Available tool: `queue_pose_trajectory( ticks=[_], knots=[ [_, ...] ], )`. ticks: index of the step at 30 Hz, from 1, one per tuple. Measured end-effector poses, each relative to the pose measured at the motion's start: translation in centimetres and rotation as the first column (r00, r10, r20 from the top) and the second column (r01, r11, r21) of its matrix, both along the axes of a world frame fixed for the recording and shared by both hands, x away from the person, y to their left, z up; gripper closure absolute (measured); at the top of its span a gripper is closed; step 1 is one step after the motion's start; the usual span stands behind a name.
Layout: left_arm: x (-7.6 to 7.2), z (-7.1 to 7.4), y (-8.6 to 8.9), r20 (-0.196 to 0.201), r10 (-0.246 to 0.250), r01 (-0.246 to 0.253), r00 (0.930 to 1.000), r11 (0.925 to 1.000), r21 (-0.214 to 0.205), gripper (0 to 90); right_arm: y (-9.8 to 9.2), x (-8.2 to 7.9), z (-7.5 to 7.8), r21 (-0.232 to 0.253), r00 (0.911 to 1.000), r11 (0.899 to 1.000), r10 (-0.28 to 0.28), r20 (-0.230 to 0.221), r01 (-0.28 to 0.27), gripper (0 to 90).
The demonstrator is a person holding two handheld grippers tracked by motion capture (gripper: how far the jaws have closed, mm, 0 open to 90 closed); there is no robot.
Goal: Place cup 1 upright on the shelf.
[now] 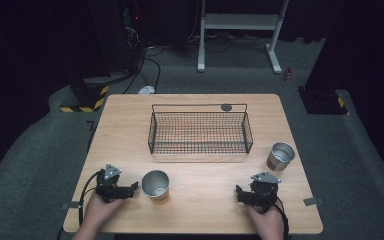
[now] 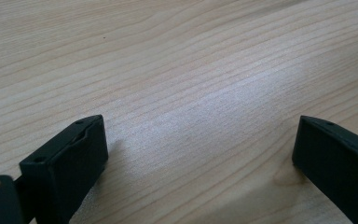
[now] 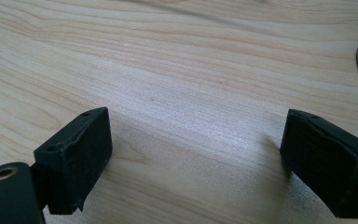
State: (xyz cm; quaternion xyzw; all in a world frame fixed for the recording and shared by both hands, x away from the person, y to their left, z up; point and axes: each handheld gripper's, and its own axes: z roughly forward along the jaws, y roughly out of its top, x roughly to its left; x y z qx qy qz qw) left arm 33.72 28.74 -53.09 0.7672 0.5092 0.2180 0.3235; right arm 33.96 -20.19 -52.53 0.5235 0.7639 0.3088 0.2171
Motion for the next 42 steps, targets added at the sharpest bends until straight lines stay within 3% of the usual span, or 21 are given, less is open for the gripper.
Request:
queue_pose_trajectory(
  ticks=[12, 16, 21, 26, 30, 31, 32, 38, 39, 42],
  knots=[
    [0.0, 0.0, 0.1, 0.001, 0.003, -0.003, 1.0000, 1.0000, 0.007, 3.6, 0.0, 0.0, 0.0, -0.001, 1.0000, 1.000, 0.004, 0.001, -0.004, 9.2],
    [-0.2, 0.0, 0.1, -0.001, 0.048, -0.048, 0.9989, 0.9989, 0.003, 3.0, 0.0, 0.0, 0.0, -0.001, 1.0000, 1.000, 0.003, 0.001, -0.003, 9.3],
    [-0.3, 0.0, 0.2, -0.001, 0.045, -0.045, 0.9990, 0.9990, 0.005, 3.3, 0.0, 0.0, 0.0, -0.001, 1.0000, 1.000, 0.003, 0.001, -0.003, 9.2],
    [-0.2, 0.1, 0.2, -0.013, 0.043, -0.043, 0.9990, 0.9990, 0.013, 2.3, 0.0, 0.0, 0.0, -0.001, 1.0000, 1.000, 0.003, 0.001, -0.003, 9.2],
    [-0.3, 0.4, 0.3, -0.047, 0.030, -0.029, 0.9985, 0.9994, 0.018, 0.6, 0.0, 0.0, 0.0, -0.001, 1.0000, 1.000, 0.002, 0.001, -0.002, 9.2],
    [-0.4, 0.8, 0.4, -0.032, 0.008, -0.009, 0.9995, 0.9998, -0.016, 0.6, 0.0, 0.0, 0.0, -0.001, 1.0000, 1.000, 0.002, 0.001, -0.002, 9.2],
    [-0.4, 0.8, 0.4, -0.032, 0.008, -0.009, 0.9995, 0.9998, -0.016, 0.6, 0.0, 0.0, 0.0, -0.001, 1.0000, 1.000, 0.002, 0.001, -0.002, 9.2],
    [-1.3, 3.0, 0.7, 0.085, -0.039, 0.047, 0.9956, 0.9943, -0.095, 0.5, 0.0, 0.0, 0.0, -0.001, 1.0000, 1.000, 0.002, 0.001, -0.002, 9.3],
    [-1.4, 3.1, 0.6, 0.091, -0.043, 0.053, 0.9949, 0.9919, -0.116, 0.5, 0.0, 0.0, 0.0, -0.001, 1.0000, 1.000, 0.002, 0.001, -0.002, 9.3],
    [-1.7, 3.7, 0.3, 0.104, -0.060, 0.072, 0.9928, 0.9903, -0.118, 0.5, 0.0, 0.0, 0.0, -0.001, 1.0000, 1.000, 0.002, 0.001, -0.002, 9.3]
  ],
)
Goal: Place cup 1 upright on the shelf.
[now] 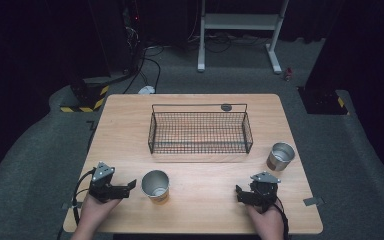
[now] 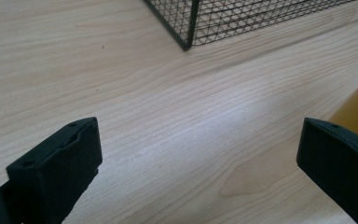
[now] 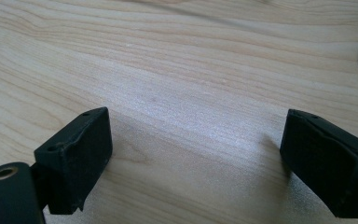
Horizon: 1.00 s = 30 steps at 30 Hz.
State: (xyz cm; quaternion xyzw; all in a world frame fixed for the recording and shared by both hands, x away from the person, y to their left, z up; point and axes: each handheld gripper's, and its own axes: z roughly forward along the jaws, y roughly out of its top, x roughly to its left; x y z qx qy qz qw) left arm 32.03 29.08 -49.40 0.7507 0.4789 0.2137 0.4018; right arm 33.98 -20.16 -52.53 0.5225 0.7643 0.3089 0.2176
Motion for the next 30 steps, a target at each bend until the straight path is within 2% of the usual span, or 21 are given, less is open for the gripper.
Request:
queue_pose_trajectory(
  ticks=[8, 13, 15, 18, 28, 30],
  knots=[
    [-0.4, 1.2, -0.2, 0.039, -0.019, 0.020, 0.9991, 0.9997, -0.017, 0.5, 0.1, 0.0, 0.0, 0.000, 1.0000, 1.000, -0.003, 0.000, 0.003, 9.3],
    [-0.7, 2.8, -0.3, 0.064, -0.035, 0.038, 0.9974, 0.9980, -0.050, 0.5, 0.1, 0.0, 0.0, -0.001, 1.0000, 1.000, -0.002, -0.002, 0.002, 9.3],
    [-0.8, 3.1, -0.4, 0.072, -0.039, 0.043, 0.9966, 0.9979, -0.049, 0.5, 0.1, 0.0, 0.0, -0.001, 1.0000, 1.000, -0.003, -0.002, 0.003, 9.4],
    [-1.1, 4.1, -0.6, 0.087, -0.049, 0.056, 0.9950, 0.9953, -0.079, 0.5, 0.1, 0.0, 0.0, -0.001, 1.0000, 1.000, -0.002, -0.002, 0.002, 9.4],
    [-2.1, 5.6, -1.9, 0.125, -0.092, 0.102, 0.9880, 0.9919, -0.077, 0.5, 0.1, 0.1, 0.0, -0.002, 1.0000, 1.000, 0.000, -0.002, 0.000, 9.3],
    [-2.3, 6.0, -2.5, 0.135, -0.115, 0.126, 0.9841, 0.9891, -0.076, 0.5, 0.1, 0.1, 0.0, -0.002, 1.0000, 1.000, 0.000, -0.002, 0.000, 9.4]
  ],
)
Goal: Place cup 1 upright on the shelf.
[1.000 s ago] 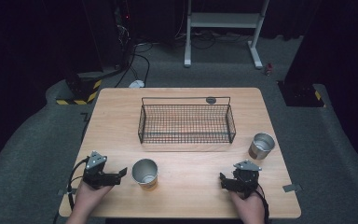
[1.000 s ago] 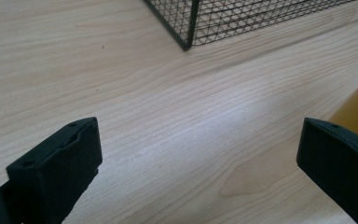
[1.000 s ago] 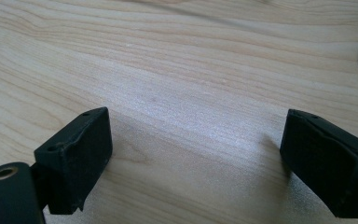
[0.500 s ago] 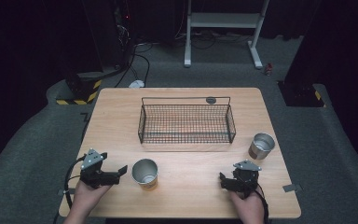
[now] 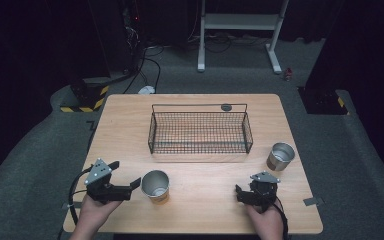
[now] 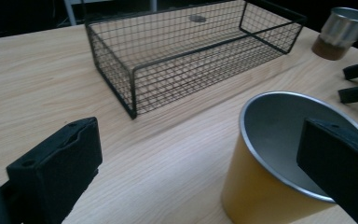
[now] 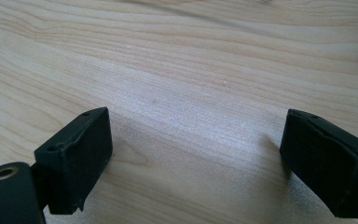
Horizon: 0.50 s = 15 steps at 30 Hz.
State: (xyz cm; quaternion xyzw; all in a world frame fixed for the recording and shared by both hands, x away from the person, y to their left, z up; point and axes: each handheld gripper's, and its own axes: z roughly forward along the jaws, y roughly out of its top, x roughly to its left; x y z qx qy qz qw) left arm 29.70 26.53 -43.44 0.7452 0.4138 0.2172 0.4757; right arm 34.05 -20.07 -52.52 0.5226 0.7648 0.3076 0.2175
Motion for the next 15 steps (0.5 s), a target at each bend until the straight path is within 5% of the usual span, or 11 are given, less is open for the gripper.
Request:
queue_pose_trajectory(
  ticks=[15],
  knots=[
    [-1.0, 0.4, -3.4, 0.027, -0.096, 0.097, 0.9950, 0.9951, -0.018, 0.4, 0.0, 0.0, 0.0, 0.000, 1.0000, 1.000, 0.000, 0.000, 0.000, 9.4]
  ],
)
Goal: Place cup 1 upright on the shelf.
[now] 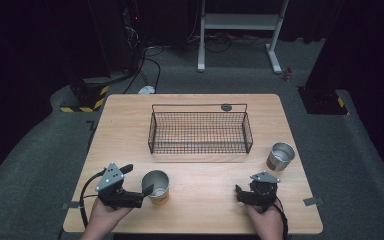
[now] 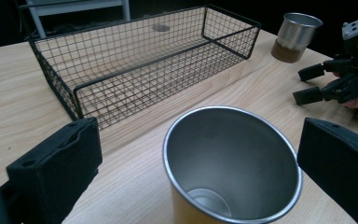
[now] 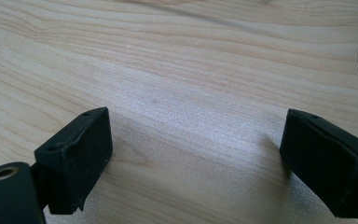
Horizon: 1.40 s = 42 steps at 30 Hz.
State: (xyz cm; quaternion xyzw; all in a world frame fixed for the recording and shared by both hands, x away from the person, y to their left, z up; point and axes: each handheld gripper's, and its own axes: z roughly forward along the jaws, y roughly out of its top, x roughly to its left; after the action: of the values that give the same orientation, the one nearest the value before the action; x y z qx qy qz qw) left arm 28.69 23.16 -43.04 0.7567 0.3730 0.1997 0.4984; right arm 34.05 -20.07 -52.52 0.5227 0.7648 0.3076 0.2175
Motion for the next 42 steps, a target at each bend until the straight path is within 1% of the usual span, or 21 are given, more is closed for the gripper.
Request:
queue_pose_trajectory(
  ticks=[3, 4, 5, 6, 8, 9, 11, 16, 19, 21, 22, 24, 29, 30, 34, 37, 39, 41, 42],
  knots=[
    [0.0, -0.1, -0.5, -0.002, -0.018, 0.018, 0.9998, 0.9998, -0.006, 0.2, 0.0, 0.0, 0.0, 0.000, 1.0000, 1.000, 0.000, 0.000, 0.000, 9.4],
    [0.0, -0.2, -0.7, -0.003, -0.022, 0.022, 0.9998, 0.9998, -0.001, 0.0, 0.0, 0.0, 0.0, 0.000, 1.0000, 1.000, 0.000, 0.000, 0.000, 9.4],
    [-0.1, -0.4, -0.9, -0.005, -0.026, 0.026, 0.9996, 0.9996, -0.011, 0.0, 0.0, 0.0, 0.0, 0.000, 1.0000, 1.000, 0.000, 0.000, 0.000, 9.4],
    [-0.1, -0.5, -1.1, -0.004, -0.036, 0.036, 0.9994, 0.9993, -0.010, 0.0, 0.0, 0.0, 0.0, 0.000, 1.0000, 1.000, 0.000, 0.000, 0.000, 9.4],
    [0.0, -0.8, -1.5, -0.001, -0.048, 0.048, 0.9988, 0.9988, 0.009, 0.0, 0.0, 0.0, 0.0, 0.000, 1.0000, 1.000, 0.000, 0.000, 0.000, 9.4],
    [0.0, -1.0, -1.7, 0.003, -0.051, 0.051, 0.9987, 0.9986, 0.009, 0.0, 0.0, 0.0, 0.0, 0.000, 1.0000, 1.000, 0.000, 0.000, 0.000, 9.4],
    [0.0, -1.4, -2.2, 0.004, -0.059, 0.059, 0.9983, 0.9981, 0.021, 0.0, 0.0, 0.0, 0.0, 0.000, 1.0000, 1.000, 0.000, 0.000, 0.000, 9.4],
    [0.1, -1.7, -2.5, 0.014, -0.064, 0.064, 0.9978, 0.9976, 0.026, 0.0, 0.0, 0.0, 0.0, 0.000, 1.0000, 1.000, 0.000, 0.000, 0.000, 9.5],
    [0.3, -2.3, -2.6, 0.012, -0.064, 0.063, 0.9979, 0.9969, 0.047, 0.0, 0.0, 0.0, 0.0, 0.001, 1.0000, 1.000, -0.001, 0.000, 0.001, 9.4],
    [0.2, -2.4, -2.7, 0.009, -0.061, 0.061, 0.9981, 0.9972, 0.043, 0.0, 0.0, 0.0, 0.0, 0.001, 1.0000, 1.000, -0.002, -0.001, 0.002, 9.4],
    [0.3, -2.5, -2.7, 0.012, -0.062, 0.061, 0.9980, 0.9967, 0.054, 0.0, 0.0, 0.0, 0.0, 0.001, 1.0000, 1.000, -0.002, -0.001, 0.002, 9.5],
    [0.3, -2.7, -2.8, 0.012, -0.062, 0.062, 0.9980, 0.9963, 0.060, 0.0, 0.0, 0.0, 0.0, 0.000, 1.0000, 1.000, 0.000, 0.000, 0.000, 9.4],
    [0.4, -3.5, -2.8, 0.014, -0.068, 0.067, 0.9976, 0.9959, 0.062, 0.0, 0.0, 0.0, 0.0, 0.000, 1.0000, 1.000, 0.000, 0.000, 0.000, 9.4],
    [0.4, -3.6, -2.7, 0.009, -0.068, 0.068, 0.9976, 0.9957, 0.063, 0.0, 0.0, 0.0, 0.0, 0.001, 1.0000, 1.000, -0.001, -0.001, 0.001, 9.4],
    [0.4, -4.0, -2.5, 0.004, -0.072, 0.071, 0.9974, 0.9963, 0.048, 0.0, 0.0, 0.0, 0.0, 0.001, 1.0000, 1.000, -0.002, -0.001, 0.002, 9.4],
    [0.4, -4.2, -2.4, 0.006, -0.072, 0.072, 0.9974, 0.9960, 0.053, 0.0, 0.0, 0.0, 0.0, 0.000, 1.0000, 1.000, 0.000, 0.000, 0.000, 9.4],
    [0.4, -4.3, -2.3, 0.001, -0.077, 0.077, 0.9970, 0.9960, 0.045, 0.1, 0.0, 0.0, 0.0, 0.001, 1.0000, 1.000, -0.002, -0.001, 0.002, 9.4],
    [0.4, -4.5, -2.3, -0.008, -0.082, 0.082, 0.9966, 0.9962, 0.027, 0.5, 0.0, 0.0, 0.0, 0.001, 1.0000, 1.000, -0.001, -0.001, 0.001, 9.4],
    [0.4, -4.6, -2.4, -0.010, -0.085, 0.086, 0.9963, 0.9959, 0.031, 0.5, 0.0, 0.0, 0.0, 0.001, 1.0000, 1.000, -0.001, -0.001, 0.001, 9.4]
  ],
)
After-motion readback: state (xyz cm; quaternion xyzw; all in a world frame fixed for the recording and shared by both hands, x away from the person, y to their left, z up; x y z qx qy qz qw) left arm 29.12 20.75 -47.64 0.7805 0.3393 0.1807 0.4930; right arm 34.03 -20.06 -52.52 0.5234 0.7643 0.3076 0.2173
